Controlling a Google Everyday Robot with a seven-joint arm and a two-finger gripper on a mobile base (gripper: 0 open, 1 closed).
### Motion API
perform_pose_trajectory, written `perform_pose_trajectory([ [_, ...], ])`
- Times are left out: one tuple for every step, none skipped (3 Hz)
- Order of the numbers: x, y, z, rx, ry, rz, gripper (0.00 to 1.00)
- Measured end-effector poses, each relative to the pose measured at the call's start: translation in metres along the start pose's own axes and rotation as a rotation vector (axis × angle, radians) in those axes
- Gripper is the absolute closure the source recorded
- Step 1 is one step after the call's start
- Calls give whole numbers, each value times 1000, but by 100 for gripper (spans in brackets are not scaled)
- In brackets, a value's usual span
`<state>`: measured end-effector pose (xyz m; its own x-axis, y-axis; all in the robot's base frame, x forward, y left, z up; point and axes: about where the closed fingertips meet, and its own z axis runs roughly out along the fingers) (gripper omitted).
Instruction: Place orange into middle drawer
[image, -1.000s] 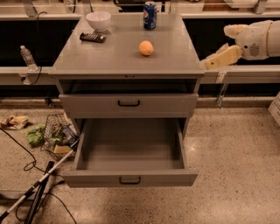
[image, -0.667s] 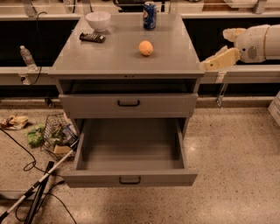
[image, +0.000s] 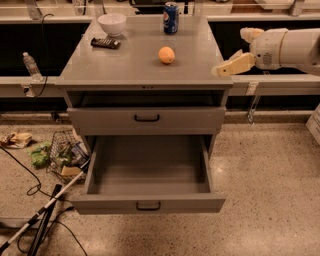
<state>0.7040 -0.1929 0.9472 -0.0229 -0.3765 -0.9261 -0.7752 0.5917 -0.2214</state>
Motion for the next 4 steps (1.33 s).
perform_pose_trajectory([
  [-14, -7, 58, -30, -57, -43, 0],
  [-14, -14, 121, -68, -89, -31, 0],
  [-7, -22, 172, -90, -91, 3, 0],
  [6, -29, 212, -96, -63, 53, 0],
])
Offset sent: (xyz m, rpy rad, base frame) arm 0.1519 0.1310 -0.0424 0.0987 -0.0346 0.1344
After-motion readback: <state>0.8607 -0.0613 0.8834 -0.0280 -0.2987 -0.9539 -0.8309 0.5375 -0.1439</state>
